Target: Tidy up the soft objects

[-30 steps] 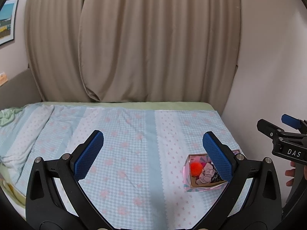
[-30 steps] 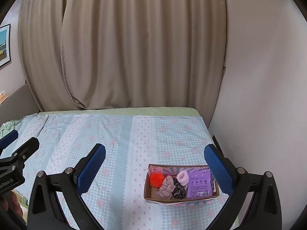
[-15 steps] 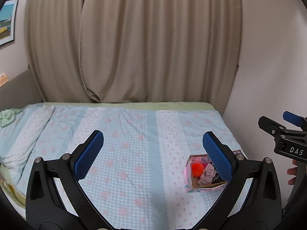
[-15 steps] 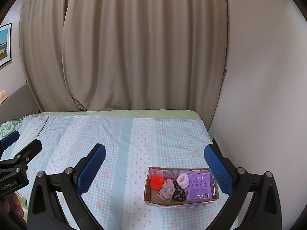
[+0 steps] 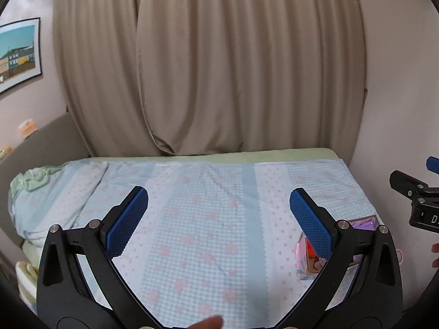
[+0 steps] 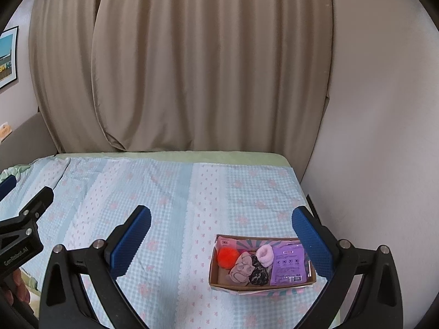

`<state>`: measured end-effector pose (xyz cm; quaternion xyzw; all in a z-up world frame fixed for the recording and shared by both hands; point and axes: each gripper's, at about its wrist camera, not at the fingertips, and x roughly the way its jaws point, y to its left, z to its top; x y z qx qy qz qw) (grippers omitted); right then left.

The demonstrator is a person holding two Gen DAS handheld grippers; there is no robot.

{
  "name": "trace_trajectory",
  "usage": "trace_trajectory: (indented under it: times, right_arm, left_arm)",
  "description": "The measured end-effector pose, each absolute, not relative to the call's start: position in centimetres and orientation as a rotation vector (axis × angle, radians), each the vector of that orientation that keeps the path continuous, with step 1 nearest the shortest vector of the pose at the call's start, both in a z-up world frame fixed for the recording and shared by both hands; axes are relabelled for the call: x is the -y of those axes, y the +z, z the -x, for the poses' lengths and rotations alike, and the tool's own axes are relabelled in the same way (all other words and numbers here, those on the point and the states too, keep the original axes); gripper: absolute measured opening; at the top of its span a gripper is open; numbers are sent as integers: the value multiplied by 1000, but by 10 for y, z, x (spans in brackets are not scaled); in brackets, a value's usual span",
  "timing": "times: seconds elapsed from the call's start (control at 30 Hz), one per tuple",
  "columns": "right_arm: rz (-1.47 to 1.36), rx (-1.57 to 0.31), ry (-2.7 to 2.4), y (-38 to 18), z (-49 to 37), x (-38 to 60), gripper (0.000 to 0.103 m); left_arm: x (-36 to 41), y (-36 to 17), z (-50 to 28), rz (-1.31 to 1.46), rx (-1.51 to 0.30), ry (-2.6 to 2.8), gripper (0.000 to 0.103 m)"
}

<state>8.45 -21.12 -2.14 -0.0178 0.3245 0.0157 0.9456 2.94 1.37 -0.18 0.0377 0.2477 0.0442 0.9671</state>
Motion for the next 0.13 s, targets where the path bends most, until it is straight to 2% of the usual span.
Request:
trace_trajectory:
  times: [0.13]
  right_arm:
    - [49, -691, 38, -31, -89, 206, 102]
  left_arm:
    - [-22, -8, -30, -52, -498, 80, 103]
